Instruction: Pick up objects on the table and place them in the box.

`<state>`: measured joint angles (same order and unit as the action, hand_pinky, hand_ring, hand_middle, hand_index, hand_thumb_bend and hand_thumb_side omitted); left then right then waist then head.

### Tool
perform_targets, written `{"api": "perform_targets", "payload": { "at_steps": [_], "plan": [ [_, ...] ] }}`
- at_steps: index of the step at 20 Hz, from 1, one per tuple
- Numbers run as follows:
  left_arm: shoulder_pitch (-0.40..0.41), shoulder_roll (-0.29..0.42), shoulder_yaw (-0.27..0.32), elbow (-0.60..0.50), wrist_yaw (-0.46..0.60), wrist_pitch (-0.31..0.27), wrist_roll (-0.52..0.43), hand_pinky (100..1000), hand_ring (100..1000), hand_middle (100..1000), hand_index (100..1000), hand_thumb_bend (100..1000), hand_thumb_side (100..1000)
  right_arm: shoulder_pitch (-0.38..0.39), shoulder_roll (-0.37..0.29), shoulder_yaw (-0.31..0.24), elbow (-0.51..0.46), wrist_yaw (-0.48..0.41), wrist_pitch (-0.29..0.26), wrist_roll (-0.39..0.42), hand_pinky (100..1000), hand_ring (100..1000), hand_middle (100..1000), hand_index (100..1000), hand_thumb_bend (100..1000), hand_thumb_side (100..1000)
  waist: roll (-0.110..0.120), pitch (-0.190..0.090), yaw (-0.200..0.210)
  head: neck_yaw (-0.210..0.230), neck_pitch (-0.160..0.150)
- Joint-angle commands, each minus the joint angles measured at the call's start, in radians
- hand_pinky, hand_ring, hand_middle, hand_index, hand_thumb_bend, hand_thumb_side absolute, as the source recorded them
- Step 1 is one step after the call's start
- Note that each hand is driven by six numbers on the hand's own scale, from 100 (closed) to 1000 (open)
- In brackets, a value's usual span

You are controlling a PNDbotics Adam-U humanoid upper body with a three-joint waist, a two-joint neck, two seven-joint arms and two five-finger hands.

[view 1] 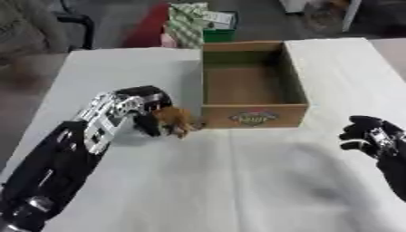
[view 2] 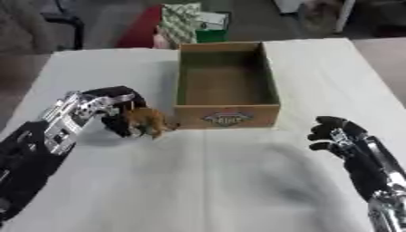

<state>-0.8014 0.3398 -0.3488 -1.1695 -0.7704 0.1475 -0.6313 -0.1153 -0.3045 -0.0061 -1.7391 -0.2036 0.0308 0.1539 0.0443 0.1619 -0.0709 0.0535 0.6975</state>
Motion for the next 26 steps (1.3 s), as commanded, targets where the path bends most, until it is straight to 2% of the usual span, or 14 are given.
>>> {"api": "perform_targets", "payload": {
  "at_steps": [1, 5, 8, 11, 18, 22, 26],
  "plan": [
    [-0.023, 0.013, 0.010, -0.014, 0.015, 0.018, 0.014, 571, 423, 383, 545, 100, 244, -0.013, -0.015, -0.005, -0.014, 0.004, -0.002, 0.002, 631, 675, 612, 764, 100, 608, -0.002, -0.012, -0.001, -0.005, 0.010],
    [-0.024, 0.019, 0.012, -0.043, 0.040, 0.037, 0.056, 510, 322, 268, 440, 100, 244, -0.012, -0.016, -0.006, -0.014, 0.005, -0.002, 0.001, 631, 675, 612, 764, 100, 607, -0.002, -0.013, -0.001, -0.009, 0.011],
    [-0.028, 0.032, 0.011, -0.087, 0.057, 0.044, 0.065, 488, 286, 227, 403, 100, 245, -0.011, -0.016, -0.007, -0.014, 0.005, -0.002, 0.000, 631, 675, 612, 764, 100, 607, -0.002, -0.014, -0.001, -0.011, 0.012],
    [-0.039, 0.058, 0.007, -0.143, 0.079, 0.048, 0.038, 488, 283, 222, 399, 100, 245, -0.011, -0.017, -0.007, -0.013, 0.005, -0.003, 0.000, 631, 675, 612, 764, 100, 607, -0.001, -0.015, 0.000, -0.013, 0.012],
    [-0.118, 0.141, -0.022, -0.263, 0.100, 0.047, -0.108, 499, 284, 219, 394, 100, 245, -0.009, -0.022, -0.007, -0.013, 0.006, -0.003, 0.000, 631, 675, 612, 764, 100, 608, 0.004, -0.018, -0.002, -0.012, 0.009],
    [-0.181, 0.138, -0.024, -0.265, 0.054, 0.039, -0.144, 514, 281, 214, 387, 100, 246, -0.009, -0.025, -0.005, -0.013, 0.007, -0.002, 0.002, 631, 675, 611, 764, 100, 608, 0.008, -0.018, -0.010, -0.012, -0.001],
    [-0.247, 0.103, -0.024, -0.211, -0.029, 0.021, -0.142, 514, 278, 209, 381, 100, 248, -0.012, -0.028, -0.001, -0.013, 0.008, -0.003, 0.006, 631, 675, 611, 764, 100, 608, 0.010, -0.015, -0.023, -0.008, -0.013]
  ]
}}
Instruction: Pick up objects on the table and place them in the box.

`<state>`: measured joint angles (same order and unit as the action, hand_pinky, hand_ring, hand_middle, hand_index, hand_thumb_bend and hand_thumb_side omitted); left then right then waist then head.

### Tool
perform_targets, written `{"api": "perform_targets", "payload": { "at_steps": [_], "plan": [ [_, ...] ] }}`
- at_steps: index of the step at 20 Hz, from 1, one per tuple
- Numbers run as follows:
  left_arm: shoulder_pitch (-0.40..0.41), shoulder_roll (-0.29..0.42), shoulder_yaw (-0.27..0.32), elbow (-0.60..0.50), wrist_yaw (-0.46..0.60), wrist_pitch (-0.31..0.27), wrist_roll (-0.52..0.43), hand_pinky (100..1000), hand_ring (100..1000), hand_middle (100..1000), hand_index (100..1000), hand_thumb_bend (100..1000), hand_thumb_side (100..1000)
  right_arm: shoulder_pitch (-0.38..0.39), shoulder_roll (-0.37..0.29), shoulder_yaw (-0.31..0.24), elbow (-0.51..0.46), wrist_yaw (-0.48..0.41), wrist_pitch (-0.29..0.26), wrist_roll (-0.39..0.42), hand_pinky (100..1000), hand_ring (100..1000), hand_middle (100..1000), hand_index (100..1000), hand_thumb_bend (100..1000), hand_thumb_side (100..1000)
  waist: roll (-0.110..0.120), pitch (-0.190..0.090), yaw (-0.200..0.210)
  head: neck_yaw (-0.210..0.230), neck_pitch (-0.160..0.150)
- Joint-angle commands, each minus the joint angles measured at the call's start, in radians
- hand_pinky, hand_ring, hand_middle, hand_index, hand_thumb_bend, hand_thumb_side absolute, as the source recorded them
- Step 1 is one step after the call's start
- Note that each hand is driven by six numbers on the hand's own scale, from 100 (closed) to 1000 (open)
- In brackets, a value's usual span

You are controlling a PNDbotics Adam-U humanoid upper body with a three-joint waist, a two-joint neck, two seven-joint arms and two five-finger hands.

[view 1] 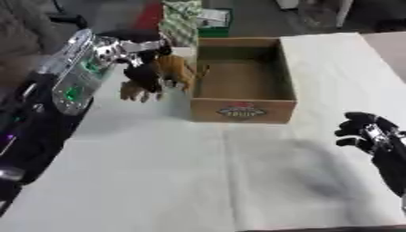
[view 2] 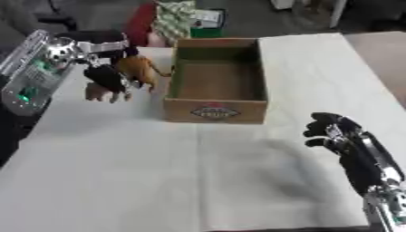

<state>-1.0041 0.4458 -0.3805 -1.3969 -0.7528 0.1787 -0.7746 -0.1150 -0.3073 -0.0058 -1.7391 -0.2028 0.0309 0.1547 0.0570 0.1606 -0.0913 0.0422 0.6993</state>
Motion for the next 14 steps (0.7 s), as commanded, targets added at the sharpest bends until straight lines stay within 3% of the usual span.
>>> {"api": "perform_targets", "payload": {
  "at_steps": [1, 7, 14],
  "plan": [
    [-0.059, -0.016, 0.011, 0.035, -0.069, -0.016, 0.010, 515, 277, 208, 380, 100, 250, -0.014, -0.026, 0.000, -0.014, 0.008, -0.003, 0.006, 631, 675, 611, 764, 100, 608, -0.002, -0.012, -0.008, 0.005, -0.020],
    [-0.110, -0.108, 0.039, 0.157, -0.219, -0.045, 0.110, 522, 289, 216, 385, 100, 245, -0.025, -0.029, 0.009, -0.016, 0.009, -0.005, 0.015, 630, 675, 611, 764, 100, 608, 0.000, -0.001, -0.040, 0.018, -0.040],
    [-0.111, -0.217, 0.100, 0.308, -0.432, -0.052, 0.286, 516, 289, 215, 387, 100, 237, -0.044, -0.028, 0.022, -0.019, 0.011, -0.005, 0.029, 630, 675, 611, 764, 100, 609, 0.003, 0.019, -0.084, 0.036, -0.065]
  ]
}}
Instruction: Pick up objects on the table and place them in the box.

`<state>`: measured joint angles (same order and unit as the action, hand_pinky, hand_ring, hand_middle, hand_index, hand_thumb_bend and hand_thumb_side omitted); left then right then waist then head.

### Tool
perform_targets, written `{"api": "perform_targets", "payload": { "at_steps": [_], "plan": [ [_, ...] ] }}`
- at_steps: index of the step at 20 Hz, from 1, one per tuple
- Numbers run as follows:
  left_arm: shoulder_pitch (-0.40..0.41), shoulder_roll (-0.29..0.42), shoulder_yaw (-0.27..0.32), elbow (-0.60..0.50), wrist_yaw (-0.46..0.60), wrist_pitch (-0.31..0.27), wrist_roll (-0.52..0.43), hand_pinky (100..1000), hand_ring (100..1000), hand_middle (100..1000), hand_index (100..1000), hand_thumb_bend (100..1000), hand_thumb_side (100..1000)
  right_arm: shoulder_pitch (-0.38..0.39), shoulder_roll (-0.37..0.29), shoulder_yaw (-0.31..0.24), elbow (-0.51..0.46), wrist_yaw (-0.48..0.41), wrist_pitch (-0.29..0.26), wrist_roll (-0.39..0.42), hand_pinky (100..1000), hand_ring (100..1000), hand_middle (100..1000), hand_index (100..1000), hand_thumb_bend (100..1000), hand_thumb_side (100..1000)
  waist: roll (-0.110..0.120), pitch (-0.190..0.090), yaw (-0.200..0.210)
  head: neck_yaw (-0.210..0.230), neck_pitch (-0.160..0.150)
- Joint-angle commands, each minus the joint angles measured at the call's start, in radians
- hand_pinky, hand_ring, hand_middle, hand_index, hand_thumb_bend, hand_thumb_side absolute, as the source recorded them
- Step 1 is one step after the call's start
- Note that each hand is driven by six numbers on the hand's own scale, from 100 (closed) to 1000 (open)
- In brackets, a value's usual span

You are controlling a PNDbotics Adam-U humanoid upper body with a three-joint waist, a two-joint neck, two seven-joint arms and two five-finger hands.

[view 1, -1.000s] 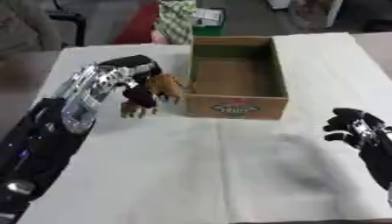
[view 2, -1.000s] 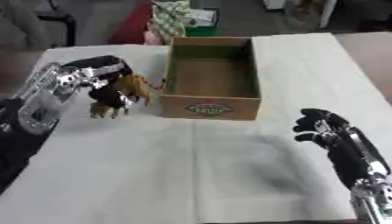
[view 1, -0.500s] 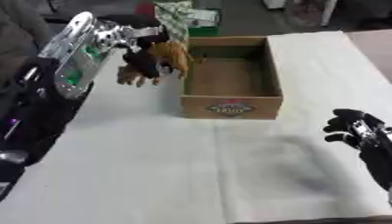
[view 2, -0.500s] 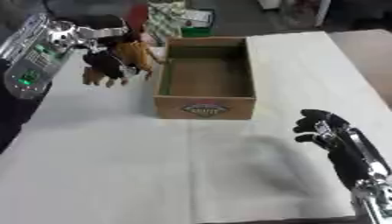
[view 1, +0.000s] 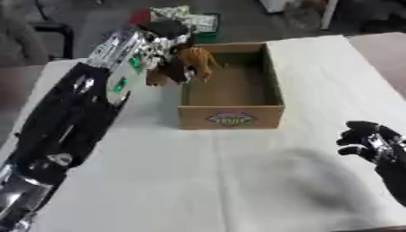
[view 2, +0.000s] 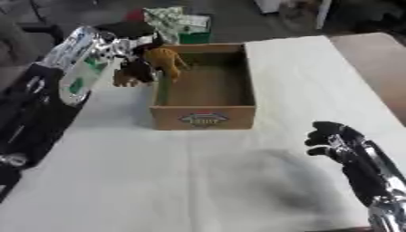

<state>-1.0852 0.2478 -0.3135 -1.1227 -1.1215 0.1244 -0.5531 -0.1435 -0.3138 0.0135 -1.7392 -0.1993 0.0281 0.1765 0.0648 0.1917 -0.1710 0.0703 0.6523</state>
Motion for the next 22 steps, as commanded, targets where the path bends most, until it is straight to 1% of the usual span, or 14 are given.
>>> {"api": "perform_targets", "payload": {
  "at_steps": [1, 5, 9, 10, 12, 13, 15, 16, 18, 19, 20, 21, 22],
  "plan": [
    [-0.029, -0.030, 0.041, 0.053, -0.086, 0.005, 0.099, 516, 292, 219, 391, 100, 238, -0.018, -0.021, 0.004, -0.019, 0.008, -0.002, 0.008, 630, 675, 611, 764, 100, 609, -0.004, -0.010, -0.010, 0.011, -0.021],
    [-0.022, -0.057, 0.059, 0.104, -0.156, 0.016, 0.242, 523, 303, 229, 403, 100, 232, -0.025, -0.021, 0.007, -0.020, 0.008, -0.001, 0.012, 630, 675, 611, 764, 100, 610, 0.000, -0.002, -0.027, 0.015, -0.036],
    [-0.005, -0.077, 0.063, 0.137, -0.187, 0.016, 0.336, 538, 346, 257, 431, 100, 235, -0.029, -0.019, 0.007, -0.020, 0.009, 0.000, 0.013, 630, 675, 611, 764, 100, 613, 0.003, 0.001, -0.035, 0.015, -0.041],
    [0.001, -0.082, 0.063, 0.144, -0.190, 0.017, 0.360, 551, 376, 287, 458, 100, 236, -0.030, -0.018, 0.007, -0.021, 0.009, 0.000, 0.014, 630, 675, 612, 764, 100, 613, 0.004, 0.002, -0.037, 0.015, -0.043],
    [0.013, -0.093, 0.061, 0.163, -0.191, 0.018, 0.397, 565, 405, 320, 486, 100, 235, -0.031, -0.018, 0.008, -0.021, 0.009, 0.001, 0.015, 630, 675, 611, 764, 100, 613, 0.004, 0.003, -0.041, 0.017, -0.046],
    [0.018, -0.098, 0.060, 0.173, -0.189, 0.016, 0.407, 582, 443, 365, 516, 100, 234, -0.031, -0.017, 0.008, -0.021, 0.009, 0.001, 0.015, 630, 675, 612, 764, 100, 614, 0.004, 0.004, -0.042, 0.018, -0.048],
    [0.027, -0.107, 0.056, 0.191, -0.179, 0.006, 0.408, 602, 486, 421, 557, 100, 229, -0.031, -0.016, 0.008, -0.021, 0.009, 0.001, 0.015, 630, 675, 612, 764, 100, 614, 0.004, 0.004, -0.044, 0.019, -0.050],
    [0.030, -0.110, 0.055, 0.197, -0.170, -0.001, 0.400, 630, 545, 486, 607, 100, 219, -0.031, -0.016, 0.007, -0.021, 0.009, 0.001, 0.015, 630, 675, 612, 764, 100, 615, 0.004, 0.005, -0.045, 0.019, -0.050],
    [0.033, -0.113, 0.051, 0.204, -0.144, -0.021, 0.364, 658, 624, 574, 675, 100, 204, -0.032, -0.016, 0.007, -0.021, 0.009, 0.001, 0.015, 630, 676, 612, 764, 100, 616, 0.005, 0.004, -0.045, 0.018, -0.052],
    [0.033, -0.112, 0.049, 0.202, -0.131, -0.028, 0.344, 660, 629, 581, 680, 100, 202, -0.032, -0.016, 0.007, -0.020, 0.009, 0.002, 0.015, 630, 676, 612, 764, 100, 616, 0.005, 0.004, -0.044, 0.018, -0.053],
    [0.034, -0.112, 0.047, 0.202, -0.118, -0.034, 0.319, 687, 686, 640, 729, 100, 193, -0.032, -0.015, 0.007, -0.020, 0.009, 0.002, 0.016, 630, 676, 612, 764, 100, 617, 0.006, 0.004, -0.044, 0.016, -0.053],
    [0.034, -0.111, 0.044, 0.200, -0.106, -0.039, 0.286, 700, 709, 668, 748, 106, 189, -0.032, -0.015, 0.007, -0.020, 0.009, 0.002, 0.016, 630, 676, 612, 764, 100, 617, 0.006, 0.003, -0.043, 0.015, -0.053],
    [0.034, -0.109, 0.040, 0.199, -0.098, -0.043, 0.250, 723, 745, 712, 765, 166, 190, -0.032, -0.016, 0.008, -0.020, 0.009, 0.002, 0.016, 630, 676, 612, 764, 100, 617, 0.006, 0.002, -0.042, 0.014, -0.053]
  ]
}}
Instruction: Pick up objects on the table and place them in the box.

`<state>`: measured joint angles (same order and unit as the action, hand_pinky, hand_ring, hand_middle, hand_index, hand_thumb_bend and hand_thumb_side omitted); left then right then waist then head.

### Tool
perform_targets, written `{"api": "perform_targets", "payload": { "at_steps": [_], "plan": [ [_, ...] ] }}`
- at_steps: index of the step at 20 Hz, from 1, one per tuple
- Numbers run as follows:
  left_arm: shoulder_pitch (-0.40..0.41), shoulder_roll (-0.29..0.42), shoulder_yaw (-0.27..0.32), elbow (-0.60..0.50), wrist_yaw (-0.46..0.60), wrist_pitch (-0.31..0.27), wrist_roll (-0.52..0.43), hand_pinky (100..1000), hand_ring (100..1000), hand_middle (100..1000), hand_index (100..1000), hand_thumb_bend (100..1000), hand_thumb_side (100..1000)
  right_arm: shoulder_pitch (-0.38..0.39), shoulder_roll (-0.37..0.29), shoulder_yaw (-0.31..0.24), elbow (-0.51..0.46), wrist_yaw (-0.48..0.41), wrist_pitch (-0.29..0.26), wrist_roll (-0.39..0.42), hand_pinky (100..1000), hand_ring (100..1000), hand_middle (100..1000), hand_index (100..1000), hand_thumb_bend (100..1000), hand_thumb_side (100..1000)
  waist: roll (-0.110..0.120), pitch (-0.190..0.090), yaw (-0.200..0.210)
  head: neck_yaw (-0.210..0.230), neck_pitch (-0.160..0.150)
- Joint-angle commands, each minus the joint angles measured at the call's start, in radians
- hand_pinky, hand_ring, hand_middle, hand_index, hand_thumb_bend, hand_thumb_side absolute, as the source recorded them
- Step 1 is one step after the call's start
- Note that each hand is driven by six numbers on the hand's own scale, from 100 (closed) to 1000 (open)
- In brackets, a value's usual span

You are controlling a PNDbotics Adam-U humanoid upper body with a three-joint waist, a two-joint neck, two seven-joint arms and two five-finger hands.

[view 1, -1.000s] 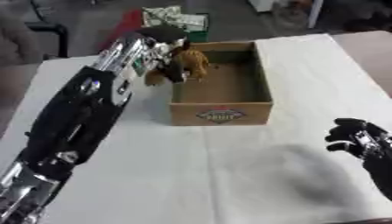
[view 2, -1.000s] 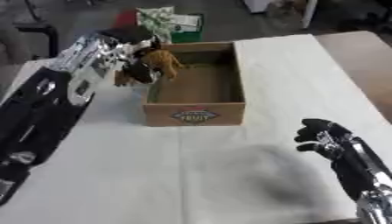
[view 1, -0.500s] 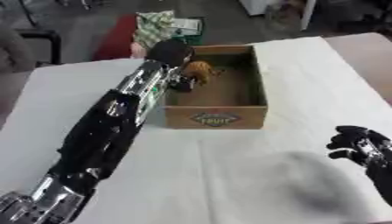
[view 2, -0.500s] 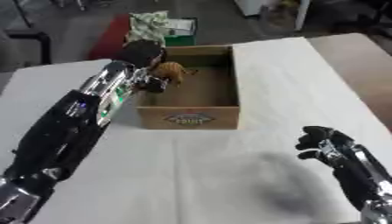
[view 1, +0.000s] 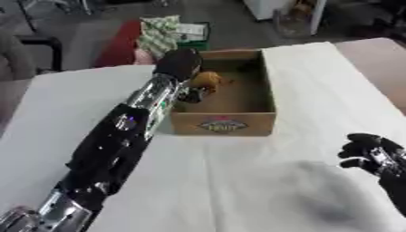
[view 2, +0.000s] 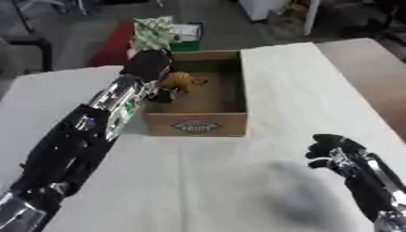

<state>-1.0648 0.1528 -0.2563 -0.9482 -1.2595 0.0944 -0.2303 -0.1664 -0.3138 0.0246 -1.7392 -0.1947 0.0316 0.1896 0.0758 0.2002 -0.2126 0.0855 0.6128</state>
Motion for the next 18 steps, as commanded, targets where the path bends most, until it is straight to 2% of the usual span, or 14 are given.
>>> {"api": "perform_targets", "payload": {
  "at_steps": [1, 5, 9, 11, 14, 18],
  "plan": [
    [0.013, -0.013, -0.021, 0.021, 0.045, -0.017, -0.113, 731, 757, 731, 774, 174, 191, -0.009, -0.016, -0.003, -0.020, 0.004, -0.001, 0.004, 630, 676, 612, 764, 100, 617, -0.005, -0.007, 0.000, -0.001, -0.014],
    [0.009, -0.005, -0.033, -0.014, 0.028, -0.022, -0.214, 719, 737, 711, 768, 148, 174, -0.010, -0.016, -0.004, -0.020, 0.001, -0.002, 0.004, 630, 676, 611, 764, 100, 617, -0.006, -0.009, 0.000, -0.002, -0.017],
    [-0.001, 0.005, -0.047, -0.051, -0.046, -0.032, -0.263, 732, 744, 700, 756, 210, 152, -0.009, -0.016, -0.004, -0.020, 0.001, -0.002, 0.005, 630, 676, 612, 764, 100, 618, -0.006, -0.011, 0.001, -0.001, -0.021],
    [-0.007, 0.011, -0.061, -0.075, -0.123, -0.052, -0.297, 734, 722, 645, 718, 233, 143, -0.009, -0.016, -0.005, -0.020, 0.000, -0.002, 0.004, 630, 676, 612, 764, 100, 618, -0.006, -0.012, 0.001, -0.002, -0.022],
    [-0.013, 0.014, -0.070, -0.117, -0.222, -0.092, -0.328, 716, 638, 532, 624, 190, 123, -0.009, -0.016, -0.005, -0.019, -0.001, -0.002, 0.004, 630, 676, 612, 764, 100, 618, -0.006, -0.014, 0.001, -0.003, -0.024],
    [-0.030, 0.030, -0.071, -0.174, -0.326, -0.141, -0.339, 711, 588, 479, 575, 183, 100, -0.006, -0.017, -0.007, -0.018, -0.001, -0.002, 0.004, 630, 676, 612, 764, 100, 619, -0.007, -0.018, 0.002, -0.005, -0.025]
  ]
}}
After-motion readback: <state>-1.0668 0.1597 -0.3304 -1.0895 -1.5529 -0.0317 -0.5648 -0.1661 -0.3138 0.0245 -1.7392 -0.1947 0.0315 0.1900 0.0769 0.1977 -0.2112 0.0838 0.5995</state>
